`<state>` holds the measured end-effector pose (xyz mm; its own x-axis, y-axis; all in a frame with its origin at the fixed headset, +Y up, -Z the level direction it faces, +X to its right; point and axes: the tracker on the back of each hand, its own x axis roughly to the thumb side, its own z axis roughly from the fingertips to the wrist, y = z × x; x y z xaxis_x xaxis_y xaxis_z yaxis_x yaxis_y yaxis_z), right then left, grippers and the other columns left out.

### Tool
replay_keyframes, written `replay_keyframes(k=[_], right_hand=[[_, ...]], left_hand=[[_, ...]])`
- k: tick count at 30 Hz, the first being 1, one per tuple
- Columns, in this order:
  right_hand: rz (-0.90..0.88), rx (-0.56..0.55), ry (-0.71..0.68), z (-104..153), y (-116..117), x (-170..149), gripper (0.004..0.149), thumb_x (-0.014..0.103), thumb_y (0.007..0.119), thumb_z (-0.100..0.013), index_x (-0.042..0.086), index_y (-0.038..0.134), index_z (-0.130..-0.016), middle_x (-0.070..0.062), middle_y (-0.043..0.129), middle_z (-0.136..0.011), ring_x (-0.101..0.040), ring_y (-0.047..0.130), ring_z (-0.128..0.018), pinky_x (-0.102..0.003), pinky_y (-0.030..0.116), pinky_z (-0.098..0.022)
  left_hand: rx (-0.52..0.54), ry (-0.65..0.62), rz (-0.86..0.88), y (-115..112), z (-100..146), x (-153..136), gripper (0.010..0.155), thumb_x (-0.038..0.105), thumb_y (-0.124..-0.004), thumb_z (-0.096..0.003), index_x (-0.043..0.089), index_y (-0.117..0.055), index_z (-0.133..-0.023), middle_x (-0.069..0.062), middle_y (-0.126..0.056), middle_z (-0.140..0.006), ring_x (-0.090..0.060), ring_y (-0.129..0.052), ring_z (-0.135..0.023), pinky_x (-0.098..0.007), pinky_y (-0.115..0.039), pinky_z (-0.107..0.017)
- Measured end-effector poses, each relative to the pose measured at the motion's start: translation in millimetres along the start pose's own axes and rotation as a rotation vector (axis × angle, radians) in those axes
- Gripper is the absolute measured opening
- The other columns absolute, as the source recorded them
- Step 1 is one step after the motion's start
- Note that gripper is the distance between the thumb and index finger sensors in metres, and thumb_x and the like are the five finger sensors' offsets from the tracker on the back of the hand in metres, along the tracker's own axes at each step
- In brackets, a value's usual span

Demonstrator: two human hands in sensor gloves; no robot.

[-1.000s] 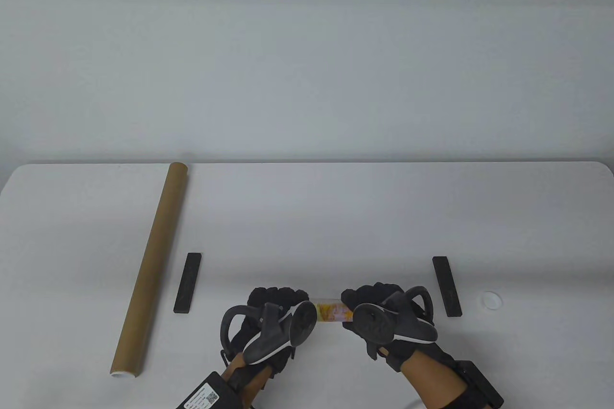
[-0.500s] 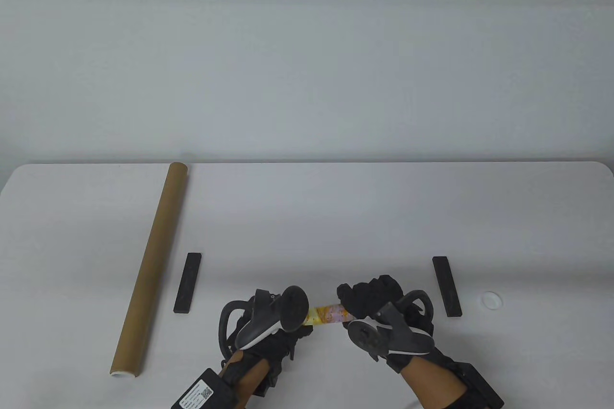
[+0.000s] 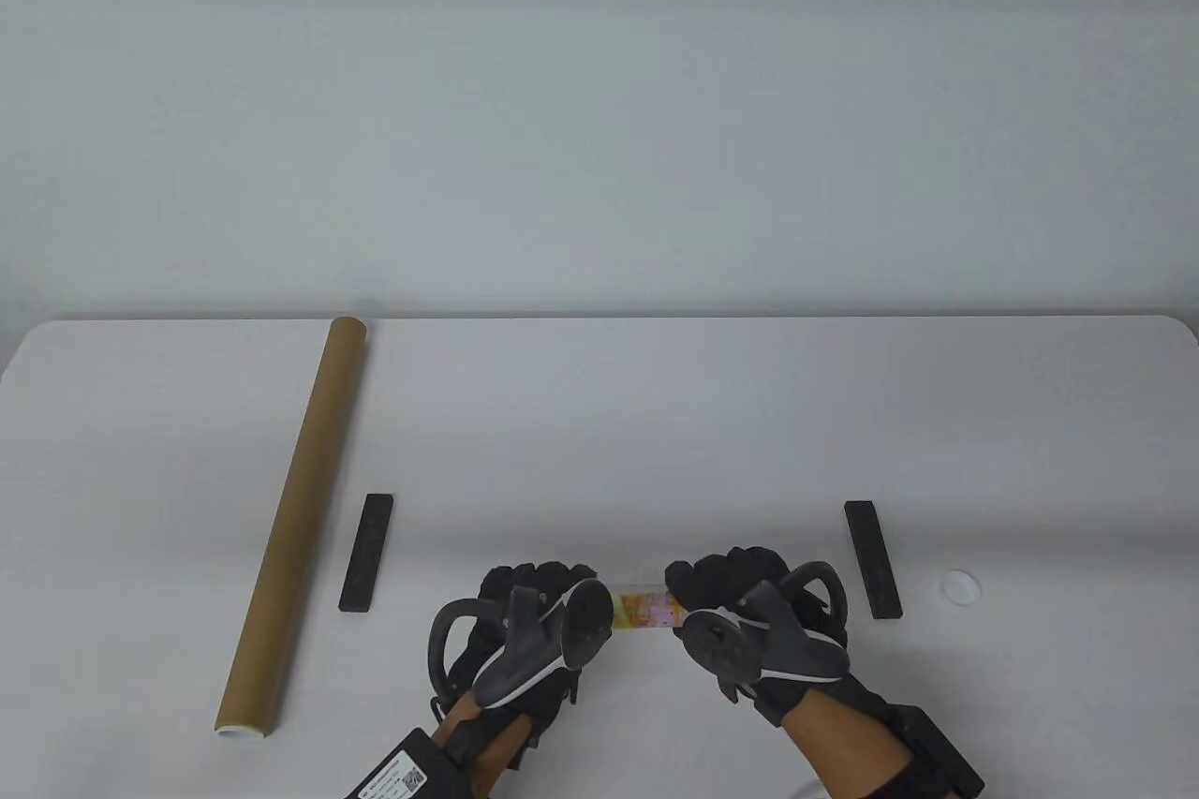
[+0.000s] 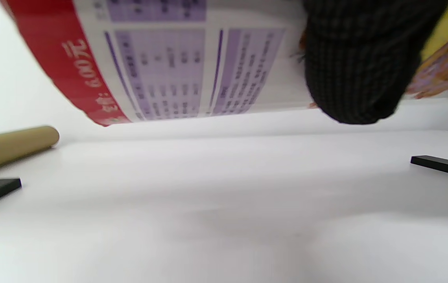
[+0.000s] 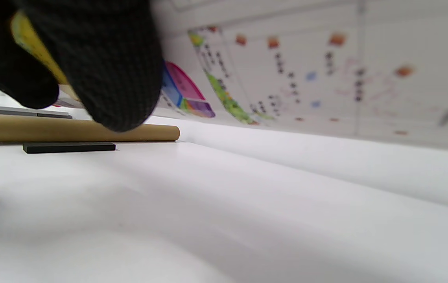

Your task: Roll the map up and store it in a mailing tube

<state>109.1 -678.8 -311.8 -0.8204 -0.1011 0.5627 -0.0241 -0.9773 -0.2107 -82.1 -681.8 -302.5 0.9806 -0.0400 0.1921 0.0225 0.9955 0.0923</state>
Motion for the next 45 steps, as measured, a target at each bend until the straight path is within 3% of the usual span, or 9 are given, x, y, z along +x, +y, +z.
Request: replay_keyframes(k=[6,17,24,26,31,39,45], right_hand=[[-0.096,0.046,0.01,-2,2,-5,0.056,0.041,0.097,-0.043,0.009,0.087,-0.089,-0.006,0.095,-0.065,-0.031,0.1,-0.049,-0.059,0.077,-0.05],[-0.013,0.004,-0.015,1,2,0,0.061,0.044,0.096,-0.043,0.01,0.084,-0.093,-0.008,0.094,-0.071,-0.034,0.099,-0.058,-0.061,0.073,-0.055],[0.099,-0.06,-0.044,4,-2,8,0.063,0.044,0.096,-0.043,0.011,0.082,-0.095,-0.009,0.091,-0.076,-0.036,0.096,-0.064,-0.063,0.07,-0.058],[0.124,-0.074,-0.046,5,-4,9,0.063,0.044,0.097,-0.042,0.011,0.082,-0.095,-0.008,0.092,-0.075,-0.035,0.097,-0.063,-0.062,0.071,-0.058],[0.131,-0.054,-0.046,3,-3,9,0.059,0.043,0.098,-0.042,0.012,0.085,-0.091,-0.006,0.094,-0.069,-0.032,0.099,-0.055,-0.059,0.075,-0.054],[0.046,-0.005,-0.019,1,-1,3,0.056,0.042,0.097,-0.043,0.012,0.087,-0.089,-0.006,0.095,-0.066,-0.031,0.1,-0.051,-0.058,0.077,-0.052],[-0.083,0.033,0.009,-1,1,-5,0.056,0.042,0.097,-0.043,0.011,0.088,-0.088,-0.007,0.096,-0.065,-0.031,0.1,-0.049,-0.058,0.078,-0.05]], left_hand=[[0.078,-0.031,-0.025,1,1,-1,0.053,0.063,-0.096,-0.0292,0.042,-0.087,-0.077,0.009,-0.098,-0.065,-0.016,-0.103,-0.06,-0.04,-0.077,-0.065],[-0.05,-0.023,0.032,-1,-3,-3,0.046,0.063,-0.096,-0.0301,0.042,-0.09,-0.071,0.009,-0.098,-0.06,-0.016,-0.103,-0.055,-0.039,-0.078,-0.064],[-0.21,0.0,0.161,-9,-10,-12,0.046,0.063,-0.096,-0.0311,0.041,-0.09,-0.072,0.009,-0.098,-0.06,-0.015,-0.104,-0.055,-0.039,-0.079,-0.063],[-0.268,0.008,0.214,-11,-12,-14,0.047,0.062,-0.096,-0.0312,0.041,-0.09,-0.072,0.008,-0.098,-0.061,-0.016,-0.103,-0.055,-0.039,-0.079,-0.063],[-0.28,-0.005,0.221,-11,-12,-14,0.048,0.063,-0.096,-0.0312,0.04,-0.09,-0.073,0.008,-0.098,-0.061,-0.016,-0.103,-0.056,-0.039,-0.078,-0.064],[-0.1,-0.02,0.091,-7,-6,-7,0.056,0.064,-0.095,-0.0302,0.039,-0.087,-0.08,0.008,-0.098,-0.068,-0.017,-0.103,-0.061,-0.04,-0.078,-0.065],[0.076,-0.047,-0.026,-1,0,-1,0.055,0.063,-0.096,-0.0289,0.04,-0.087,-0.079,0.009,-0.098,-0.066,-0.016,-0.104,-0.06,-0.04,-0.078,-0.065]])
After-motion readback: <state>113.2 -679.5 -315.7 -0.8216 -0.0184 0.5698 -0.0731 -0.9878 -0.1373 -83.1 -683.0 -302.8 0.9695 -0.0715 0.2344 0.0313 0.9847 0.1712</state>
